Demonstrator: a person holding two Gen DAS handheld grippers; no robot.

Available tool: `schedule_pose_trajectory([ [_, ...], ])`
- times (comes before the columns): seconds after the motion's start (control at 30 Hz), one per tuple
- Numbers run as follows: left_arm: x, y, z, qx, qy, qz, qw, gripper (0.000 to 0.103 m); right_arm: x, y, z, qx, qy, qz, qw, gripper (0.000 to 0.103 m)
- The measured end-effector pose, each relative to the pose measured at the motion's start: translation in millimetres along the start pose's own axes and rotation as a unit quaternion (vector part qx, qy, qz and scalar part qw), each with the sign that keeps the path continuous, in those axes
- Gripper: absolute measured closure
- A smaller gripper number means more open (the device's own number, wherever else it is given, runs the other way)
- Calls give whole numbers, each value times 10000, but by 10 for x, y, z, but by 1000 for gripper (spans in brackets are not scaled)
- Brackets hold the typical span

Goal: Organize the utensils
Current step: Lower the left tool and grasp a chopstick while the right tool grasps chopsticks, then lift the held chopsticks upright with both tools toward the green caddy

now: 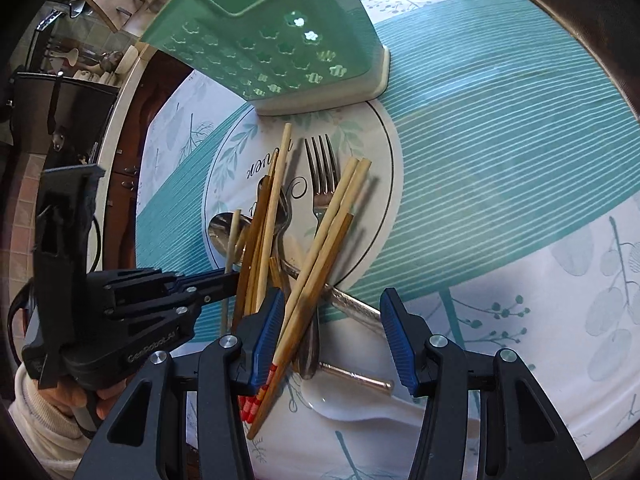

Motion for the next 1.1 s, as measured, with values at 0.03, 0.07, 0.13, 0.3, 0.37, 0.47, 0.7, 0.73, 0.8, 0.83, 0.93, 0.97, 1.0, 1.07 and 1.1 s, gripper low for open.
schedule_pose_trajectory([
  [0.03,15,10,-5,36,21,42,10000,100,-33,-13,8,-39,-28,-2,10000,54],
  [0.07,35,11,-8,73,40,81,9999,100,-64,-28,19,-85,-65,-3,9999,57],
  [0.13,68,49,-29,107,70,137,9998,100,-125,-73,32,-180,-164,-6,9997,61],
  [0.3,156,96,-62,159,64,262,9995,100,-226,-235,21,-285,-269,80,9992,64],
  [0.37,191,98,-22,173,122,311,9993,100,-261,-304,-2,-262,-265,111,9992,65],
  [0.47,253,141,-30,161,169,364,9991,100,-310,-382,-40,-223,-271,124,9993,75],
  [0.7,448,203,-143,211,233,519,9982,100,-313,-371,-96,-290,-509,178,9981,95],
  [0.73,474,206,-145,214,241,544,9980,100,-289,-354,-107,-293,-559,188,9978,96],
  [0.8,530,211,-151,209,256,591,9977,100,-237,-321,-114,-305,-603,206,9975,97],
  [0.83,564,217,-144,203,264,621,9975,100,-210,-304,-118,-316,-639,201,9973,97],
  [0.93,645,221,-100,185,298,686,9970,100,-126,-261,-121,-328,-694,201,9968,97],
  [0.97,682,229,-85,178,313,714,9968,100,-96,-249,-117,-335,-698,209,9968,97],
  [1.0,704,220,-74,175,318,731,9967,100,-67,-244,-119,-353,-722,223,9965,97],
  [1.07,772,216,-27,144,332,806,9961,100,3,-230,-132,-362,-766,260,9961,97],
  [1.1,778,210,0,138,325,834,9959,100,48,-219,-134,-348,-788,281,9959,97],
])
Point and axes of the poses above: each gripper's, at about its wrist camera, not at the fingertips, and x roughly against the way its jaws point, z to its right, y to its underside, the point moved 10 cm from there along -x, roughly the way its jaws point, and after that the axes turned 3 degrees about x, right-handed, at the moved point
